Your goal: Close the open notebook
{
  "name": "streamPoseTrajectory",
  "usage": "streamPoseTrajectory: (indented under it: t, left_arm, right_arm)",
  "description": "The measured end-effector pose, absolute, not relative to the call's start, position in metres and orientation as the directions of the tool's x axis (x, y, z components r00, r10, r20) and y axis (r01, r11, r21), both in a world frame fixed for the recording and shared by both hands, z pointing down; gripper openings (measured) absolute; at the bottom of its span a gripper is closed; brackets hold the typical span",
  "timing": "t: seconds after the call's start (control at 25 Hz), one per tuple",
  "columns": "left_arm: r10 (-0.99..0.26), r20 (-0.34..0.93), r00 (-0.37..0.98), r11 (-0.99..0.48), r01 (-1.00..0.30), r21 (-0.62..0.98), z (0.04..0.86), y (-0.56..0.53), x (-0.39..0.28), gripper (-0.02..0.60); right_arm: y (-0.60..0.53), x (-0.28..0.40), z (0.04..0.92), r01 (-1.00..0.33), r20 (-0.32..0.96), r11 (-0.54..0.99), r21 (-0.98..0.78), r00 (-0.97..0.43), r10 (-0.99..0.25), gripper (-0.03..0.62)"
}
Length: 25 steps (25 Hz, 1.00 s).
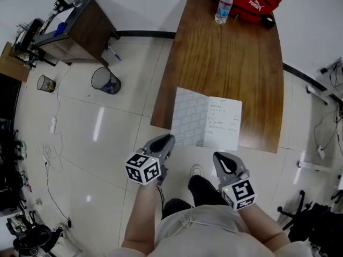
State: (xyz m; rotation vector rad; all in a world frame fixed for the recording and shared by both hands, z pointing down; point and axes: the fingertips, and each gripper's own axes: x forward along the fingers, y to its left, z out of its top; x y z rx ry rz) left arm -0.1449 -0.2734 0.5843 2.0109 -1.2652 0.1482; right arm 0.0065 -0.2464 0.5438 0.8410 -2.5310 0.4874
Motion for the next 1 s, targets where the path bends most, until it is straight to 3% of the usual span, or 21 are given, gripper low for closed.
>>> streamPoseTrajectory:
  t: [0.48, 1.0]
  left_arm:
    - [-0.655, 0.390, 0.648, -0.497, -0.757, 0.423, 0.511, -0.280, -0.054, 0.032]
    - [-0.445, 0.403, 0.799, -0.635, -0.599, 0.488, 0.545, -0.287, 0.062, 0.043]
  right_arm:
    - [-0.235, 0.056, 0.502, -0.743, 0.425, 0.654, -0.140, -0.642, -0.638, 0.006]
    - [-0.238, 0.145, 0.526, -0.872, 0.458, 0.463, -0.161, -0.481, -0.747, 0.006]
